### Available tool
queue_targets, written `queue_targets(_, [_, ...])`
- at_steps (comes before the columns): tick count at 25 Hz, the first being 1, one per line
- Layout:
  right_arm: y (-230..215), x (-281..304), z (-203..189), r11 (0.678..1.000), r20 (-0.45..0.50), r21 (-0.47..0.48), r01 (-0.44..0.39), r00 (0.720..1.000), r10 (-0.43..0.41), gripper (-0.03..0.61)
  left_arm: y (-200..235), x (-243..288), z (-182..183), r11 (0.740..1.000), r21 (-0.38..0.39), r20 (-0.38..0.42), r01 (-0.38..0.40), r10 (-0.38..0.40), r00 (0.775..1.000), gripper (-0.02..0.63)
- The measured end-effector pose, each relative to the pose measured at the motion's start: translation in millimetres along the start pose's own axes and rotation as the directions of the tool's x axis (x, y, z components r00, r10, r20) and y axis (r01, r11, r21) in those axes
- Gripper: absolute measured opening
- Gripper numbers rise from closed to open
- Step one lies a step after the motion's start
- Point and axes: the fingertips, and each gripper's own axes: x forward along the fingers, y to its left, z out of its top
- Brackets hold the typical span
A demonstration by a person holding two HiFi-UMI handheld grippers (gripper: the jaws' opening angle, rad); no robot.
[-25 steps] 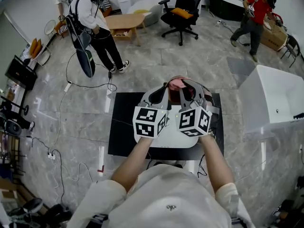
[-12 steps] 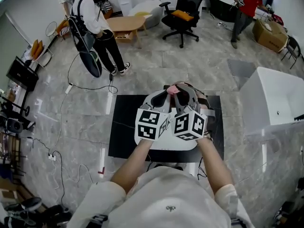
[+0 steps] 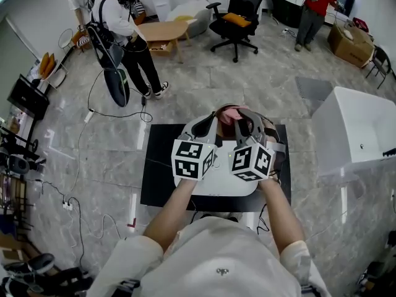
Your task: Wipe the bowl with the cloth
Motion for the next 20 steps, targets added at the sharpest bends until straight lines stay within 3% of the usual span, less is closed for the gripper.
queue_targets(8, [10, -3, -16, 1.000, -0.030, 0.022, -0.014, 0.999, 0.014, 0.015, 7, -2, 2, 1.000, -0.018, 0.005, -0.020, 0.020, 1.000, 0.020])
queue_targets(20, [5, -3, 6, 0.999, -0.009, -0.031, 0.025, 1.000, -0.025, 0.015, -19, -3, 0, 0.999, 0.007, 0.002, 0.042, -0.042, 0.999, 0.020])
